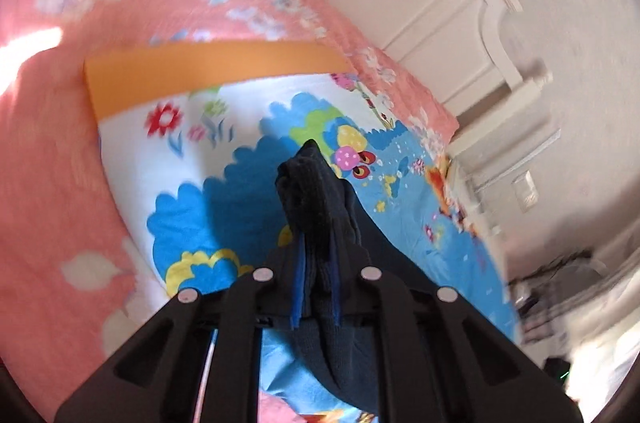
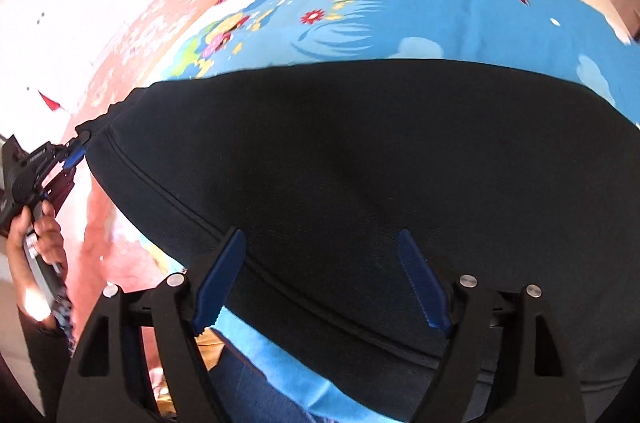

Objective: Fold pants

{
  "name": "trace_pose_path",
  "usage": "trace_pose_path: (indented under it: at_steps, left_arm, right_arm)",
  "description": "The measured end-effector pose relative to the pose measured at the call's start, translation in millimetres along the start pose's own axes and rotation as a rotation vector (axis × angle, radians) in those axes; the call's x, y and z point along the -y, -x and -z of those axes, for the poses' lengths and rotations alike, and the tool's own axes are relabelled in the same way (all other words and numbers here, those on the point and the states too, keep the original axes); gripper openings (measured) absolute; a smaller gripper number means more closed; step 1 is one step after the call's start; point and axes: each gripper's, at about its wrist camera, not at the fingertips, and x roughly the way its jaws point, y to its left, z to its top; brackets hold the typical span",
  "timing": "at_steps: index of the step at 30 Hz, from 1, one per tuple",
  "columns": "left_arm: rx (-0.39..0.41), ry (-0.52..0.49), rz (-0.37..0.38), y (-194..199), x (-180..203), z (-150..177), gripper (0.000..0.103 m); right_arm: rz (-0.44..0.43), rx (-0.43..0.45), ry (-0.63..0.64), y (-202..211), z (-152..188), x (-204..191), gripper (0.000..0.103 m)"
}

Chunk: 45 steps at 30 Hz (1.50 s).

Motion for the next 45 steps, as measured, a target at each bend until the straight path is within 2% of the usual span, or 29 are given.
trace_pose_path:
  at_steps: [2, 5, 6, 9, 10, 12, 14, 16, 19, 21, 25, 26, 27, 28, 29, 30, 34, 37, 43, 45]
  left_arm:
    - [0.057, -0.261, -0.079, 19, 69, 13, 0.011]
    - [0.16, -0.672, -0.153, 41, 175, 72, 0.011]
    - [0.183, -0.782, -0.155, 42, 204, 96, 0.011]
    - [0.217, -1.096, -0.117, 36, 266, 204, 0.011]
    - [0.197, -1.188, -0.087, 28, 276, 244, 0.011]
    - [0.12, -1.298, -0.044, 10, 281, 302, 0.011]
    - [0.051, -1.331, -0.033, -5, 276, 335, 0.014]
    - [0.106, -1.361, -0.069, -8, 270, 350, 0.033]
    - [0.149, -1.388, -0.116, -7, 266, 351, 0.048]
    - [0.167, -1.42, -0.144, -8, 263, 349, 0.049]
    - [0.172, -1.537, -0.175, -21, 266, 357, 0.06]
    - [0.158, -1.558, -0.177, -28, 267, 357, 0.06]
    - [0.136, -1.561, -0.162, -33, 268, 355, 0.055]
    - [0.114, -1.551, -0.137, -36, 269, 352, 0.039]
    - [0.103, -1.539, -0.12, -36, 270, 348, 0.031]
    - [0.123, -1.519, -0.111, -32, 272, 343, 0.014]
    - [0.14, -1.39, -0.035, -12, 271, 310, 0.013]
    - [0.154, -1.343, -0.023, -4, 270, 295, 0.013]
    - [0.165, -1.263, -0.015, 2, 269, 277, 0.012]
    - [0.161, -1.265, -0.015, 0, 270, 278, 0.012]
  right_arm:
    - [-0.074, 0.02, -0.094, 21, -2, 23, 0.088]
    - [-0.109, 0.075, -0.205, 54, -3, 59, 0.089]
    - [-0.113, 0.093, -0.235, 63, -2, 70, 0.089]
    - [-0.144, 0.14, -0.336, 88, 5, 106, 0.089]
    - [-0.152, 0.146, -0.367, 94, 8, 117, 0.089]
    - [-0.146, 0.143, -0.395, 98, 15, 130, 0.089]
    - [-0.159, 0.121, -0.407, 97, 22, 139, 0.089]
    - [-0.191, 0.096, -0.423, 93, 25, 148, 0.089]
    - [-0.249, 0.058, -0.467, 83, 28, 157, 0.089]
    - [-0.291, 0.004, -0.485, 69, 26, 153, 0.089]
    - [-0.333, -0.056, -0.481, 51, 20, 140, 0.089]
    - [-0.343, -0.064, -0.481, 48, 18, 136, 0.089]
    - [-0.35, -0.073, -0.483, 45, 17, 133, 0.089]
    - [-0.353, -0.08, -0.489, 43, 15, 132, 0.089]
    - [-0.355, -0.09, -0.501, 41, 14, 130, 0.089]
    - [-0.358, -0.098, -0.507, 41, 12, 129, 0.089]
    - [-0.394, -0.13, -0.494, 34, -2, 114, 0.089]
    - [-0.422, -0.178, -0.478, 16, -14, 98, 0.089]
    - [-0.404, -0.234, -0.422, -15, -26, 65, 0.087]
    - [-0.389, -0.209, -0.395, -20, -33, 60, 0.066]
